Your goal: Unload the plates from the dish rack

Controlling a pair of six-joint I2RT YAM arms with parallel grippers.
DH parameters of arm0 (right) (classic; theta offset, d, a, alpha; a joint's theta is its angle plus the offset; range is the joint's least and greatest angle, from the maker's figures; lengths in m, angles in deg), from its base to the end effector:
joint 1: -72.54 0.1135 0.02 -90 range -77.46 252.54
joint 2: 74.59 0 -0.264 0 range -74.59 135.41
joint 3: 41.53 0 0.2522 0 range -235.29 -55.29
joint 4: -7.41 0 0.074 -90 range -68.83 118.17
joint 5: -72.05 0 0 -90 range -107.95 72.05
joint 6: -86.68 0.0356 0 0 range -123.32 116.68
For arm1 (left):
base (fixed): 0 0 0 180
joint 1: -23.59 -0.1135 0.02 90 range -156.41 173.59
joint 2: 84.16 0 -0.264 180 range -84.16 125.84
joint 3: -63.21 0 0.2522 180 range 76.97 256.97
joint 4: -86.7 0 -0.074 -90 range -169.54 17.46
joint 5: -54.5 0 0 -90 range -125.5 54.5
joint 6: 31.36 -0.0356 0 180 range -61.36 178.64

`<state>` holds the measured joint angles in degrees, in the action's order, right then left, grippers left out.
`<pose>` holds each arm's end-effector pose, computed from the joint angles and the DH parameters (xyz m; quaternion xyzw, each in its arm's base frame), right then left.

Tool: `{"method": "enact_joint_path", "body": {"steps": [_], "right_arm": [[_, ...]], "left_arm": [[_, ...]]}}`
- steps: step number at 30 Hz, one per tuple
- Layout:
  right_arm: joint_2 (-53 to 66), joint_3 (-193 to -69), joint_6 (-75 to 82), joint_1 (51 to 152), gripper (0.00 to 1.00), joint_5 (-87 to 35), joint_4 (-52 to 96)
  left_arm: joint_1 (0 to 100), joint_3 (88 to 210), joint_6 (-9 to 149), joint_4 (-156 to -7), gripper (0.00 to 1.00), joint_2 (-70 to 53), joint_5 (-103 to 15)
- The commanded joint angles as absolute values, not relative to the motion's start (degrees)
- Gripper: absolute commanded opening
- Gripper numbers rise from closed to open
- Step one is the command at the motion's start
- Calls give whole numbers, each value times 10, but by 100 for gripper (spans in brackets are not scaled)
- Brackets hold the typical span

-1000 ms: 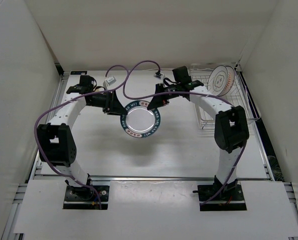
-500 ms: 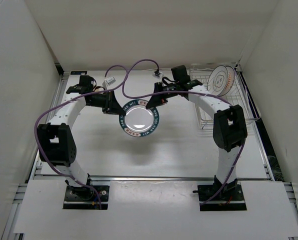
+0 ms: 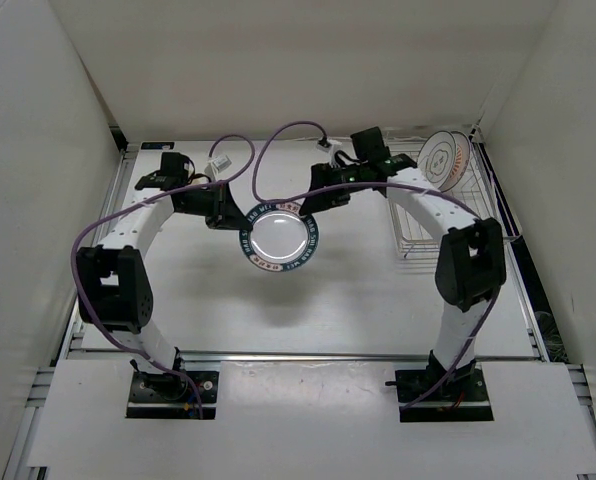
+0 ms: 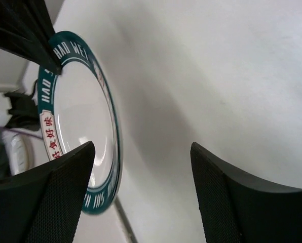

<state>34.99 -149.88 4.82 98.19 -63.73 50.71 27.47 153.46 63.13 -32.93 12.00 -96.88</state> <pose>0.3775 0.2096 0.2875 -0.2779 0.8169 0.4467 0.2364 0.3329 -0.0539 0.2666 0.1004 0.8421 -0.5111 0.1398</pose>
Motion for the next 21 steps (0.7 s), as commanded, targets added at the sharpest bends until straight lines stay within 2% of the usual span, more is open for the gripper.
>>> {"method": "enact_joint_path", "body": {"steps": [1,5,9,14,19,21], "right_arm": [[281,-1500,3,947,80,-539,524],[224,-1486,-41,907,80,-515,568],[166,-1472,-138,845,85,-521,658],[130,-1533,-257,705,91,-498,858],[85,-1576,-353,571,92,-485,974],[61,-1576,-376,551,93,-473,991]], "left_arm": [[277,1531,711,-376,10,116,-949],[277,1560,765,-384,10,168,-914],[277,1636,789,-384,10,256,-914],[277,1814,796,-379,10,398,-936],[277,1965,782,-374,10,501,-914],[277,2010,771,-374,10,540,-898]]}}
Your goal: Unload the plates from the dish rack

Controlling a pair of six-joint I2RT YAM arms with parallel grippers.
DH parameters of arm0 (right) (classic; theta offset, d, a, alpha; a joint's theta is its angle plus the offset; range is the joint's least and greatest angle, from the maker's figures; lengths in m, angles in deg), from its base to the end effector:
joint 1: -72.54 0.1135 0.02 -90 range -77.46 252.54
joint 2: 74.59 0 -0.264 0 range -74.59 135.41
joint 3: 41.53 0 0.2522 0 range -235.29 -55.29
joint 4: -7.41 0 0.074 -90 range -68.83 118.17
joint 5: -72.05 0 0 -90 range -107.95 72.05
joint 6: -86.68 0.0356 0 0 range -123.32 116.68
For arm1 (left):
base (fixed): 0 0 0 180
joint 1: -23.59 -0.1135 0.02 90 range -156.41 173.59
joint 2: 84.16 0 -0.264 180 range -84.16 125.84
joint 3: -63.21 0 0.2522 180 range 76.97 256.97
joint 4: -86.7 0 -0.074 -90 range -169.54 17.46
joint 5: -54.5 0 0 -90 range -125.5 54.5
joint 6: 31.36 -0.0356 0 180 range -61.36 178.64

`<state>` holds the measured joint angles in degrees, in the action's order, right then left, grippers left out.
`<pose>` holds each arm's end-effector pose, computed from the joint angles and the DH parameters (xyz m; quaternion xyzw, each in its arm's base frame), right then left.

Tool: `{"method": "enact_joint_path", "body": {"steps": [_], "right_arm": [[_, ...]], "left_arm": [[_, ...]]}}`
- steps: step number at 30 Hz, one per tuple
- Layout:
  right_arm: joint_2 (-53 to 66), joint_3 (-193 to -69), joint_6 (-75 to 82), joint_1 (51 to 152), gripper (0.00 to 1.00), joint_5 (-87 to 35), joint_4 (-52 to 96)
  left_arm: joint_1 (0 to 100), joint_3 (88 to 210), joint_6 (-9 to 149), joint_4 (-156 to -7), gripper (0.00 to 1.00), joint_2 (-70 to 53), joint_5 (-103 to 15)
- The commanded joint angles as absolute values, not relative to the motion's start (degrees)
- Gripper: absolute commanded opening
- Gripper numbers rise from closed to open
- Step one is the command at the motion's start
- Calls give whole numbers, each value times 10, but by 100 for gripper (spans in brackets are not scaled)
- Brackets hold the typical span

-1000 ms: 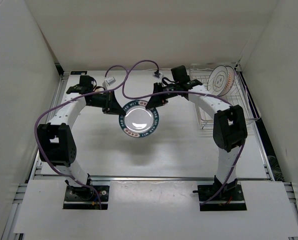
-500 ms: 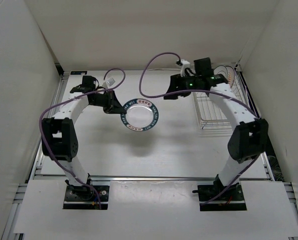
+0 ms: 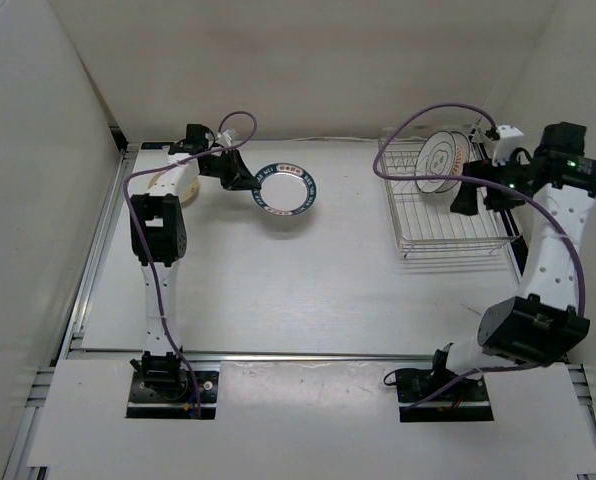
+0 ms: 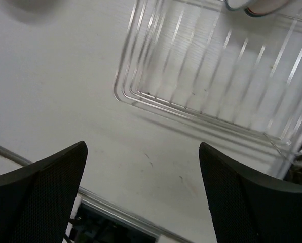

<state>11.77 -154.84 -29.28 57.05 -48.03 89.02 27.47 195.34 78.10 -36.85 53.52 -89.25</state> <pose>0.2830 -0.0599 0.4058 -0.1624 0.9092 0.1275 0.3617 0.5077 -0.0632 0.1829 -0.0090 0.8723 -0.4732 0.1226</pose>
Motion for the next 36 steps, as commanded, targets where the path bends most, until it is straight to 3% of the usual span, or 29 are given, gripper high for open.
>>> {"method": "enact_joint_path", "body": {"steps": [1,8,17,21,25,26,30,33,36], "right_arm": [[33,-1556,-395,536,94,-468,996],[-70,-1459,-411,518,97,-468,954],[-75,-1411,-343,518,97,-509,918],[-75,-1400,-317,518,97,-533,903],[-81,-1394,-309,518,97,-533,890],[-81,-1394,-304,518,97,-528,885],[-75,-1421,-304,518,97,-521,879],[-68,-1448,-304,518,97,-504,860],[-46,-1470,-282,518,97,-479,812]], "left_arm": [[277,2024,766,-374,10,551,-876],[272,2070,755,-374,10,621,-801],[256,2080,755,-374,10,645,-758],[256,2069,755,-368,18,645,-715],[256,2056,755,-363,39,638,-683],[256,2056,755,-363,51,638,-675],[256,2039,749,-358,75,626,-658],[256,2027,744,-358,83,602,-636],[256,2003,738,-352,84,566,-606]]}}
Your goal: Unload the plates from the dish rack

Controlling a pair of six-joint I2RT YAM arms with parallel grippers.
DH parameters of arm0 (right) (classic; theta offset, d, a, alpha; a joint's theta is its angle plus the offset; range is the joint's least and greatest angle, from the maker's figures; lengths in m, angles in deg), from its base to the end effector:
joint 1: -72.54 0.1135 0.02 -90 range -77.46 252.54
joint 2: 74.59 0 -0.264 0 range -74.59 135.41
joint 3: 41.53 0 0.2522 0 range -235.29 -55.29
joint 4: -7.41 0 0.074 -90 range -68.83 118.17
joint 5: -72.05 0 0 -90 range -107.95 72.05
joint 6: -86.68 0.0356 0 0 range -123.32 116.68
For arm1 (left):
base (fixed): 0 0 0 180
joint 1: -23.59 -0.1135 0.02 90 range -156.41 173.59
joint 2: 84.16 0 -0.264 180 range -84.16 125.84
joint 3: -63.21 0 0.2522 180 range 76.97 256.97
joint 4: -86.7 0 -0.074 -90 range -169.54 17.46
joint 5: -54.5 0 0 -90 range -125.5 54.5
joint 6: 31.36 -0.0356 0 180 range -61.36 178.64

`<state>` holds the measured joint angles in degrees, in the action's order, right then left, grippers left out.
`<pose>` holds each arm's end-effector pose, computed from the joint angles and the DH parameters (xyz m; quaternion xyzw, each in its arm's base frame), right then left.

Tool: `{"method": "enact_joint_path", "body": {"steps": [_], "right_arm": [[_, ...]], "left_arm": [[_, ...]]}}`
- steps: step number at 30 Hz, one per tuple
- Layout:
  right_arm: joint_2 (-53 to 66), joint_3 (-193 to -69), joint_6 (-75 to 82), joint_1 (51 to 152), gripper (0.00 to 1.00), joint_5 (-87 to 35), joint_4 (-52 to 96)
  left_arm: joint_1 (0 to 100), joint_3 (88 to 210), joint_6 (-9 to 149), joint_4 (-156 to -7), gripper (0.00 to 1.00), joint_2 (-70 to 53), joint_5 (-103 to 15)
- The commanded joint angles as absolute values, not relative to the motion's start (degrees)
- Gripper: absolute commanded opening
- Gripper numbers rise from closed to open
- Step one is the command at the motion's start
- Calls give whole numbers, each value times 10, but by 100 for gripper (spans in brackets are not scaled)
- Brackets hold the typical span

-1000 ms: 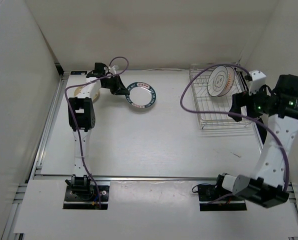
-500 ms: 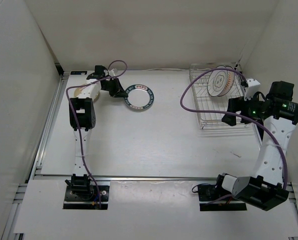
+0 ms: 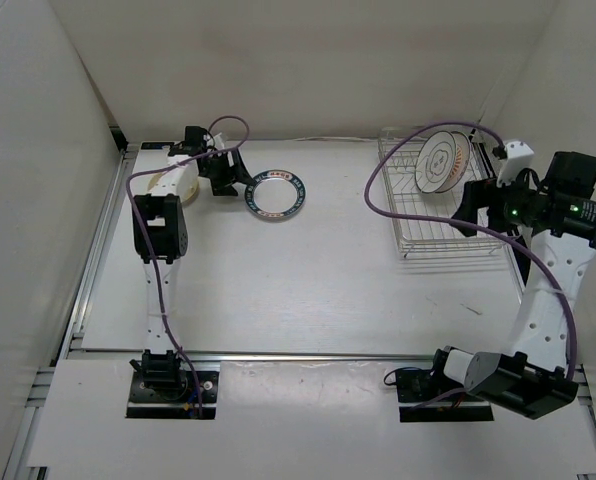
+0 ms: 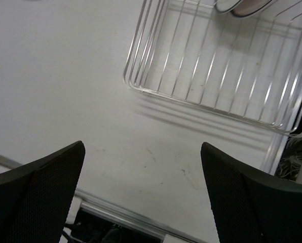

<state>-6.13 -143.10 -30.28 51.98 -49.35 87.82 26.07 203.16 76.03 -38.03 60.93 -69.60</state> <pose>0.1986 -0.0547 0.4201 -0.1484 0.8897 0.0895 0.4223 0.5374 -0.0433 0.1520 -0.0457 0.9263 -0.3214 0.1916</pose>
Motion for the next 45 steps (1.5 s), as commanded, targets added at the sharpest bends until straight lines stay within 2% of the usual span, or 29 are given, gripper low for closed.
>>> {"method": "enact_joint_path", "body": {"steps": [1,7,12,15,16,21,27,29,45], "right_arm": [[-38,-1476,-262,518,99,-462,800],[54,-1550,-165,518,97,-427,726],[135,-1607,-134,543,95,-371,691],[186,-1629,-141,572,91,-324,685],[209,-1630,-141,585,86,-317,680],[274,-1644,-151,619,74,-290,674],[368,-1718,-175,630,52,-260,662],[385,-1739,-180,630,48,-232,655],[515,-1844,-187,636,48,-219,625]], "left_arm": [[256,1995,732,-352,84,555,-605],[263,1960,719,-347,84,416,-599],[290,1869,700,-347,89,245,-627],[296,1787,675,-347,90,151,-697],[296,1765,664,-347,91,129,-719],[296,1649,602,-341,92,23,-781],[296,1594,564,-321,92,-27,-798],[296,1594,557,-316,92,-27,-798],[296,1593,552,-310,93,35,-831]]}}
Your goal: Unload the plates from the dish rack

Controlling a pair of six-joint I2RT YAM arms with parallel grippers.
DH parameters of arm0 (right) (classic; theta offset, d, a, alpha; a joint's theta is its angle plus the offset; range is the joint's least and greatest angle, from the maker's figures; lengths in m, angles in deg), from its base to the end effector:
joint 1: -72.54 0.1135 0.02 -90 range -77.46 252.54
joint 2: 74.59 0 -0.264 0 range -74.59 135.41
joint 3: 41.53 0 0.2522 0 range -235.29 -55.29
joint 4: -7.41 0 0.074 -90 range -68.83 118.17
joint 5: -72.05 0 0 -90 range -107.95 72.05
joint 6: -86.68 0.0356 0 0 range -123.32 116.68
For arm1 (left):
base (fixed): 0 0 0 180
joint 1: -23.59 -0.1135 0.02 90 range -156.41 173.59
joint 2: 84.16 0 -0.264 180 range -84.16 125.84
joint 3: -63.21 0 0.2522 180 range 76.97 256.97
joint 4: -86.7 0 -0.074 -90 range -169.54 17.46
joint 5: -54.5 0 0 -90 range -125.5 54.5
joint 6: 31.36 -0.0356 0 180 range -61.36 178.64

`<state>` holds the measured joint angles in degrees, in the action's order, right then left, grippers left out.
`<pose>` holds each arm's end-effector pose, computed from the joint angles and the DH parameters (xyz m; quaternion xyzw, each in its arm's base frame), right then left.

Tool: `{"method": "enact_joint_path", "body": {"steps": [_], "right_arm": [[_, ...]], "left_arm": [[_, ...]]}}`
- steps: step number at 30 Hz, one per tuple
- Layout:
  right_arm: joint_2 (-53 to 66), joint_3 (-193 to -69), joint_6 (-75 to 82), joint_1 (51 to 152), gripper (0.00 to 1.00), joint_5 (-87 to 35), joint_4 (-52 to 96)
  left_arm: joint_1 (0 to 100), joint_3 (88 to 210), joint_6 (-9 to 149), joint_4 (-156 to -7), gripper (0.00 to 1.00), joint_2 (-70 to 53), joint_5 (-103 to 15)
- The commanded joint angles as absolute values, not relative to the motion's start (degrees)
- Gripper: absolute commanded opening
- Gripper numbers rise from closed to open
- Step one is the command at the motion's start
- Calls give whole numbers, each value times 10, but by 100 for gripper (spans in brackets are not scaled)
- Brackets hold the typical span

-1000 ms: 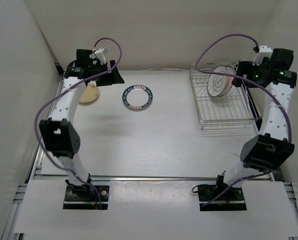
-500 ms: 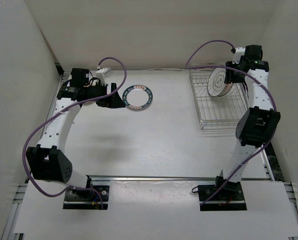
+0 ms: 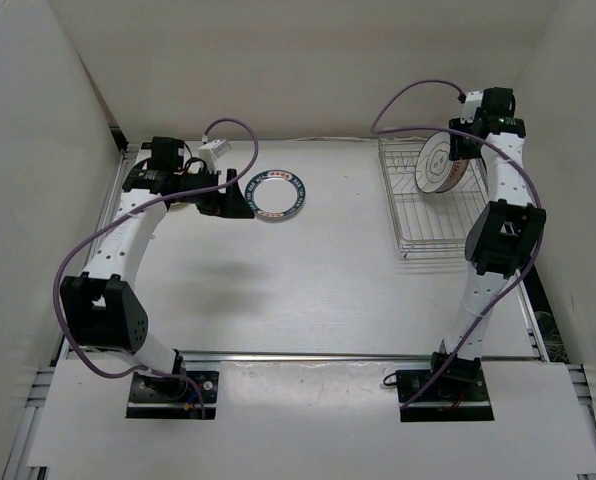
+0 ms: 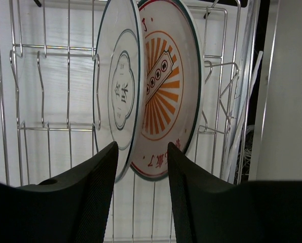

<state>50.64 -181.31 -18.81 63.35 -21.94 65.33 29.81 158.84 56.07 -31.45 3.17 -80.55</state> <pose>0.4900 -0.0768 0.3173 -0.0642 0.9156 -0.0533 0.3932 0.3116 -0.0593 0.3339 0.1867 0.8656 -0.3729 0.2772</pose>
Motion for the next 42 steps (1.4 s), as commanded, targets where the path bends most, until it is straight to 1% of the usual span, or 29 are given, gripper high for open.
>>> {"method": "enact_joint_path", "body": {"steps": [1,3,5,6,8,9,11,13,16,19,23,27,31,34,38,41,42], "right_arm": [[530,-1852,-182,636,47,-219,625],[536,-1861,-182,636,47,-226,625],[551,-1874,-177,636,44,-232,625],[551,-1874,-176,636,38,-232,620],[564,-1882,-171,636,32,-232,619],[564,-1889,-171,636,24,-232,619],[564,-1889,-171,636,17,-237,619],[558,-1889,-166,636,6,-237,619],[543,-1889,-153,636,0,-251,619],[517,-1889,-134,641,0,-256,619],[485,-1884,-109,647,0,-223,614],[451,-1884,-95,659,0,-215,609],[420,-1872,-89,672,0,-170,604],[390,-1856,-84,677,0,-156,604],[325,-1806,-72,682,0,-202,612],[280,-1765,-55,688,0,-311,629],[270,-1732,-50,688,0,-360,645]], "left_arm": [[296,1593,552,-310,93,41,-831],[296,1593,552,-305,93,46,-831],[296,1599,552,-305,93,51,-831],[296,1599,552,-305,93,51,-831],[296,1599,552,-305,93,57,-831],[296,1599,552,-305,93,57,-831],[296,1604,552,-305,93,64,-831],[296,1604,552,-305,93,70,-831],[296,1609,552,-305,93,70,-831],[296,1614,552,-305,93,70,-831],[296,1609,552,-305,93,65,-837],[296,1609,552,-305,93,51,-837],[296,1604,552,-305,93,39,-837],[296,1598,552,-305,96,33,-837],[296,1598,557,-305,99,27,-837],[296,1598,557,-305,99,22,-847],[296,1598,557,-305,99,21,-856]]}}
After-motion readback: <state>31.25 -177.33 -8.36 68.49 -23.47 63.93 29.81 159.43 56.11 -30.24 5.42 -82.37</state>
